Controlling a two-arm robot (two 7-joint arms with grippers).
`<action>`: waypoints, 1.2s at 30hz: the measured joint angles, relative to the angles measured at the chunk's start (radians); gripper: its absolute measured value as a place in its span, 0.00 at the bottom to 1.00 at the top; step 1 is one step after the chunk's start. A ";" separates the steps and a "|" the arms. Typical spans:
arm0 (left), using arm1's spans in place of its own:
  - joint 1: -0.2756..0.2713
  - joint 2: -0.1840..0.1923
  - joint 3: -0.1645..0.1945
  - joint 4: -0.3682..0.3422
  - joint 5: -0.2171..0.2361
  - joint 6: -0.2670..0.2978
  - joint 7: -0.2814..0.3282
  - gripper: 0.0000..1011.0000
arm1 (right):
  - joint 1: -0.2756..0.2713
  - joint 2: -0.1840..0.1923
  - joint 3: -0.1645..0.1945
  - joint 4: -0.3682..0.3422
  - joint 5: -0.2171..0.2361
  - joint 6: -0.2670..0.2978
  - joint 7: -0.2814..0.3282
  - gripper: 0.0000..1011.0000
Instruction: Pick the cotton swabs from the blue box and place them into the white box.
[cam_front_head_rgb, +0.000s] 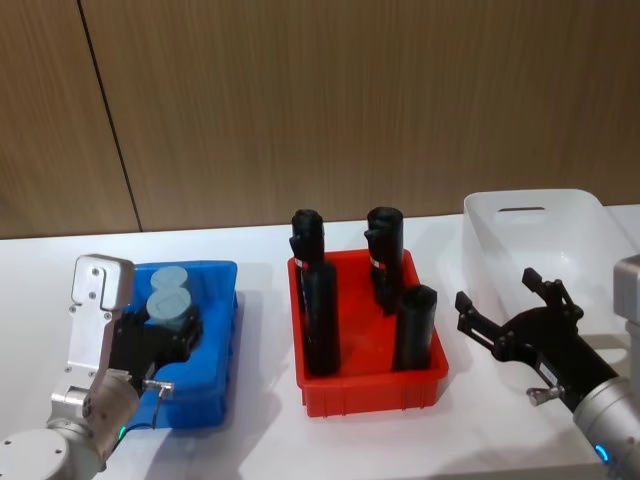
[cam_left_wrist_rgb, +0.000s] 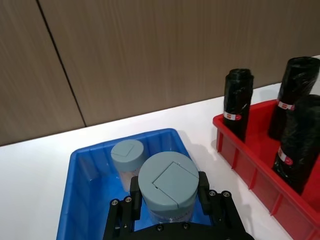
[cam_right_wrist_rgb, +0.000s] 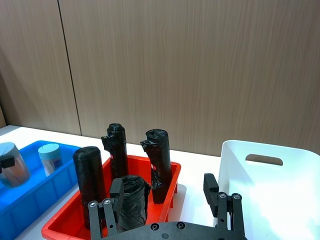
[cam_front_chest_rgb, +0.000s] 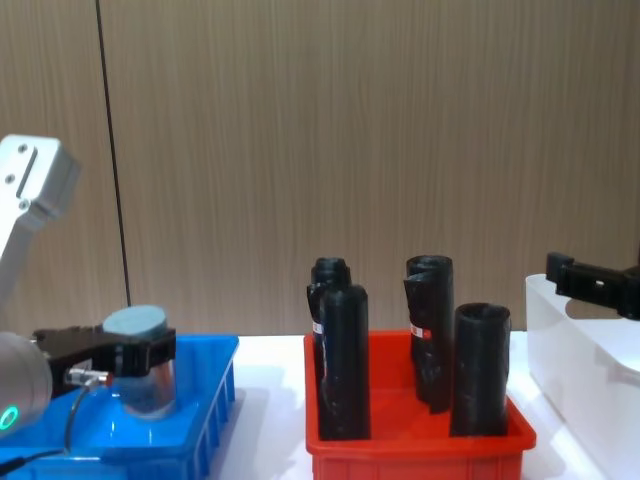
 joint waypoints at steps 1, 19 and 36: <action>0.000 0.003 -0.002 -0.003 0.002 -0.007 -0.016 0.65 | 0.000 0.000 0.000 0.000 0.000 0.000 0.000 0.99; 0.004 0.021 -0.014 -0.033 -0.004 0.048 -0.117 0.65 | 0.000 0.000 0.000 0.000 0.000 0.000 0.000 0.99; 0.003 0.050 -0.025 -0.052 -0.014 0.084 -0.293 0.65 | 0.000 0.000 0.000 0.000 0.000 0.000 0.000 0.99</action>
